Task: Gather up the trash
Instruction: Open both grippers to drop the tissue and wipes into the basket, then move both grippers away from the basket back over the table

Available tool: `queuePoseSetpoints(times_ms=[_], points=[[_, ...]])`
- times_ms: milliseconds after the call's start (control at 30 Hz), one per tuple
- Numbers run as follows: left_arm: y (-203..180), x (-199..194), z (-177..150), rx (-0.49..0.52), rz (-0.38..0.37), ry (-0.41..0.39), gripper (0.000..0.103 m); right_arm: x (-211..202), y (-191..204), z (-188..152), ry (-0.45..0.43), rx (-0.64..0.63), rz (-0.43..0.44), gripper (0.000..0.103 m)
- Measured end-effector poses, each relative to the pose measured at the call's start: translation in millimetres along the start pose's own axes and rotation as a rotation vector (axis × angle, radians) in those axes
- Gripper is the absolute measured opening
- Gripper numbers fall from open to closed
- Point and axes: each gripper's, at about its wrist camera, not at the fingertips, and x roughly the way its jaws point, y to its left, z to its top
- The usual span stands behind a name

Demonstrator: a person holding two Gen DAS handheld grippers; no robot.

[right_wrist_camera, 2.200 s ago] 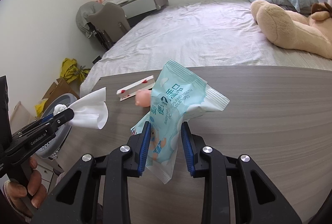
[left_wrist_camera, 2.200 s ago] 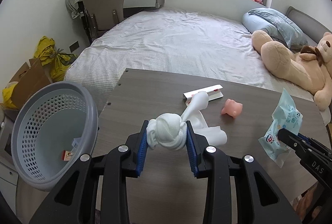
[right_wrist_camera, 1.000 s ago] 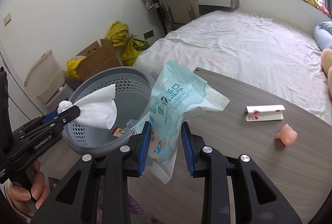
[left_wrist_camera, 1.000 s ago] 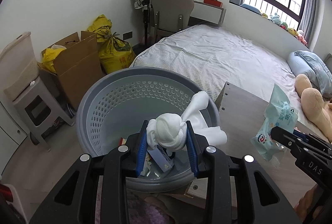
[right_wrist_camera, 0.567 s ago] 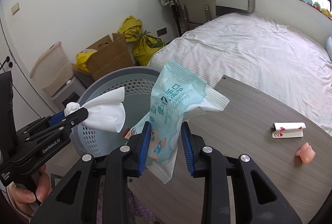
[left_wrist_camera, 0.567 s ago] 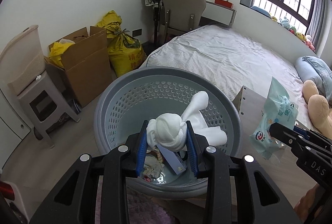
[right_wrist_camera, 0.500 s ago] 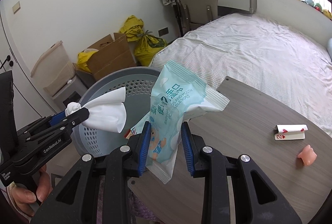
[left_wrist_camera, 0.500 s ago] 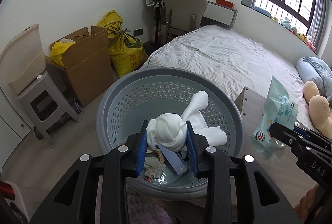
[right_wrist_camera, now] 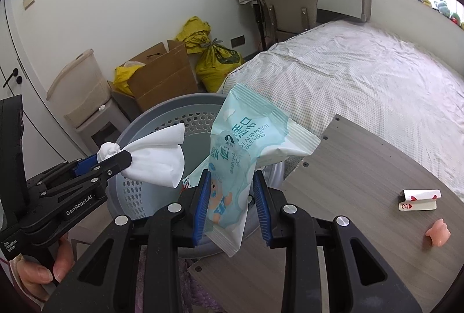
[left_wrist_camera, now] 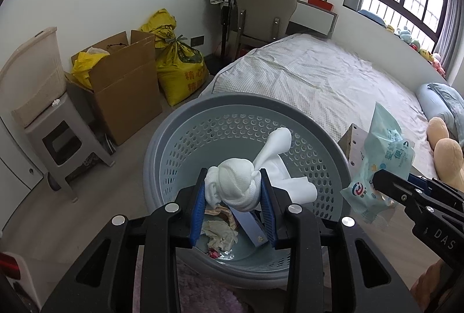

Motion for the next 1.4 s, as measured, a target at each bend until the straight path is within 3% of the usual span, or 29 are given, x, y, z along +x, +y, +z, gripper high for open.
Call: queuePoseSetpoints(times_ms=[733, 833, 967, 1067, 1400], points=[[24, 21, 14, -0.036, 0.051, 0.031, 0.033, 48, 24, 19, 0.07, -0.058, 0.052, 0.032], [27, 21, 14, -0.044, 0.055, 0.033, 0.038, 48, 25, 21, 0.068, -0.061, 0.048, 0.033], [31, 17, 15, -0.056, 0.061, 0.025, 0.053, 44, 25, 21, 0.051, -0.053, 0.046, 0.05], [32, 13, 15, -0.055, 0.065, 0.013, 0.061, 40, 25, 23, 0.041, -0.052, 0.041, 0.051], [38, 3, 12, -0.072, 0.069, 0.003, 0.063, 33, 28, 20, 0.027, -0.055, 0.032, 0.056]])
